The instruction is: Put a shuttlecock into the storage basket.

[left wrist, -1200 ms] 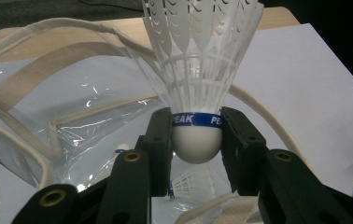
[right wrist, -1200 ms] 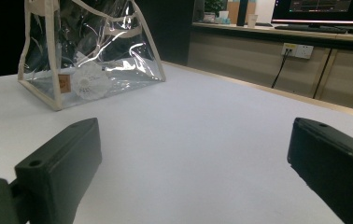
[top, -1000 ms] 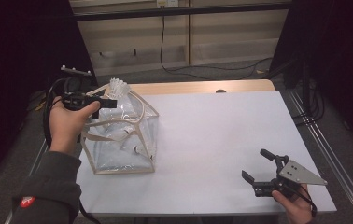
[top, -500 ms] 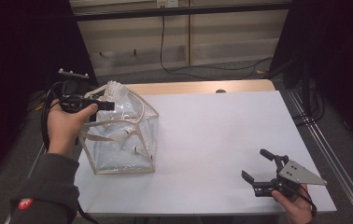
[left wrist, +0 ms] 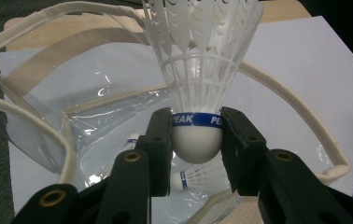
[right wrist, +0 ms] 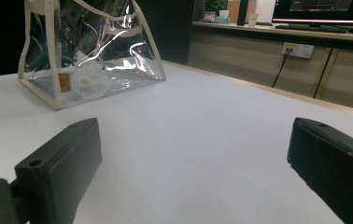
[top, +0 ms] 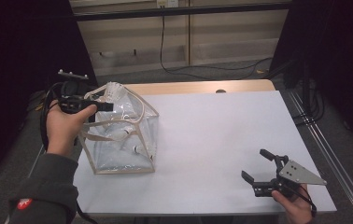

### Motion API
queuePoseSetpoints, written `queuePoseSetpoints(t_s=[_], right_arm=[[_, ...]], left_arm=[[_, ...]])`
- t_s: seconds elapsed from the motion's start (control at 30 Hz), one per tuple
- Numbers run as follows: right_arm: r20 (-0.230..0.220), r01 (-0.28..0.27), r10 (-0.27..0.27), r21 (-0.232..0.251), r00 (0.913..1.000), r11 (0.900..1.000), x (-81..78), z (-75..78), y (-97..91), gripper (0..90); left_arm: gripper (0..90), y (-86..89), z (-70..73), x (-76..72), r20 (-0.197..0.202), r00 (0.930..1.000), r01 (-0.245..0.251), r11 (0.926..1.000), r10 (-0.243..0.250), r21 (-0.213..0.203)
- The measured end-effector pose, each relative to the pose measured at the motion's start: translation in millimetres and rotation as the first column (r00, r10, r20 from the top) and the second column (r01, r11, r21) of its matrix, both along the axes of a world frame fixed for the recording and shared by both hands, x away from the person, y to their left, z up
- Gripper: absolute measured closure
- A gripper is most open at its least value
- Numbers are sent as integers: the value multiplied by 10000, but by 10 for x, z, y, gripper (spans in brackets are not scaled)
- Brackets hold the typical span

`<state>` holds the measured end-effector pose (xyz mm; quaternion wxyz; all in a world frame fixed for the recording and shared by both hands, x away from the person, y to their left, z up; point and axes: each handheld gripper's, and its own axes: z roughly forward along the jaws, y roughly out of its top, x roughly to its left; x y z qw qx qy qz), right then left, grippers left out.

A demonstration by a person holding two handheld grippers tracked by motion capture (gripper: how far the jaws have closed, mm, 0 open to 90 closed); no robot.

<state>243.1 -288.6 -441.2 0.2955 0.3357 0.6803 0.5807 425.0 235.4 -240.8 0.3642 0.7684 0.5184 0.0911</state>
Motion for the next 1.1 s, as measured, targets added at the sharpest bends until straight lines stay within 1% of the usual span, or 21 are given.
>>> queuePoseSetpoints(t_s=[0.43,0.63,0.87,0.93,0.97,1.07,1.1], right_arm=[[-7,-24,24,-17,10000,10000,-1,-1,2,28],[-1,-25,25,-26,10000,10000,-1,-1,2,28],[-15,-7,7,-8,10000,10000,0,-2,2,29],[7,-26,26,-30,10000,10000,-1,-1,0,29],[12,-11,11,-16,10000,10000,0,-1,1,29],[-13,-28,28,-21,10000,10000,-2,-1,4,29],[6,-35,35,-59,10000,10000,-1,-1,2,29]], left_arm=[[655,34,-35,5,-89,9999,-86,9999,86,53],[655,41,-92,28,-180,9997,-178,9997,181,164],[655,52,-150,41,-265,9994,-234,9996,238,172],[655,61,-165,40,-347,9992,-189,9996,195,193],[655,58,-176,39,-335,9991,-245,9996,251,170],[655,69,-196,43,-402,9990,-206,9995,216,231],[655,65,-209,44,-388,9989,-273,9994,281,219]])
